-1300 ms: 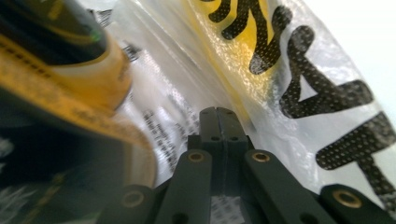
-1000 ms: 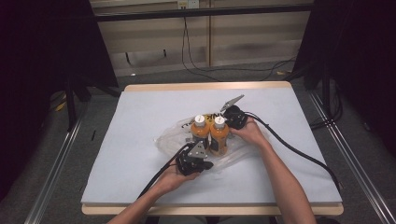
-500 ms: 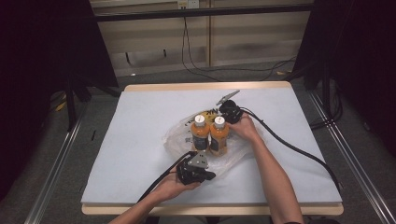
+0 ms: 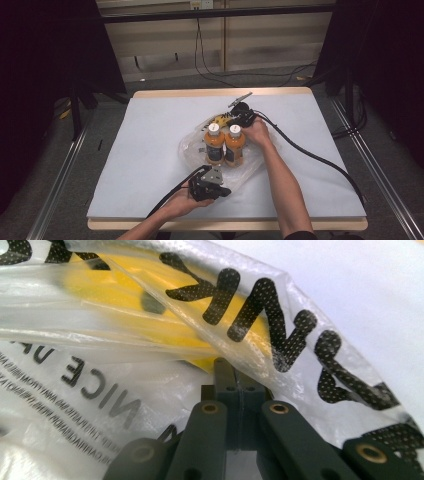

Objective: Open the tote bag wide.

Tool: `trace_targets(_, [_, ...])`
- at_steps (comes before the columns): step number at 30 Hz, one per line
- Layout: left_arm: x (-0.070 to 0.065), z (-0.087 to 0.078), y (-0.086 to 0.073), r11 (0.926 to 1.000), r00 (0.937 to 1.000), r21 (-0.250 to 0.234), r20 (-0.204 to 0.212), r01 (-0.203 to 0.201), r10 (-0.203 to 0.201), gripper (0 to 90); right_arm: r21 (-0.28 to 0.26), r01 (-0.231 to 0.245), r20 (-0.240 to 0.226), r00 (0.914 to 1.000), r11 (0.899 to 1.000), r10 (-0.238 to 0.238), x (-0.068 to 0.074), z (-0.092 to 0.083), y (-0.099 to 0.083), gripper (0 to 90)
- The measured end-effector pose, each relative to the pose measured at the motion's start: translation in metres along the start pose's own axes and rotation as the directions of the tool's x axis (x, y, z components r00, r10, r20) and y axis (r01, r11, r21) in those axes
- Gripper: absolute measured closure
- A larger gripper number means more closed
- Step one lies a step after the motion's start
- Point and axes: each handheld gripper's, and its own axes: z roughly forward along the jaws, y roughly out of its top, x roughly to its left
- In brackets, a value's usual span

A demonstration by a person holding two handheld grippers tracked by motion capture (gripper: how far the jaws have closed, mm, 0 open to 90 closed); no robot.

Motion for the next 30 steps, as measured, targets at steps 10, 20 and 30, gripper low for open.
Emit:
trace_targets(10, [-0.001,-0.002,-0.001,0.9998,0.9992,-0.013,0.038,0.016,-0.016,90.0,-0.008,-0.052,0.014,0.9985,0.999,0.052,0.001,-0.001,0.004,90.0])
trace_targets(20, [0.007,-0.026,0.001,0.9912,0.9975,-0.113,0.018,0.069,-0.068,90.0,-0.06,-0.039,-0.077,0.9965,0.997,0.034,0.008,-0.031,0.009,90.0])
trace_targets(30, [0.019,-0.058,0.012,0.9689,0.9939,-0.23,-0.041,0.09,-0.102,90.0,-0.118,0.003,-0.097,0.9952,0.993,-0.014,0.015,-0.071,0.002,90.0])
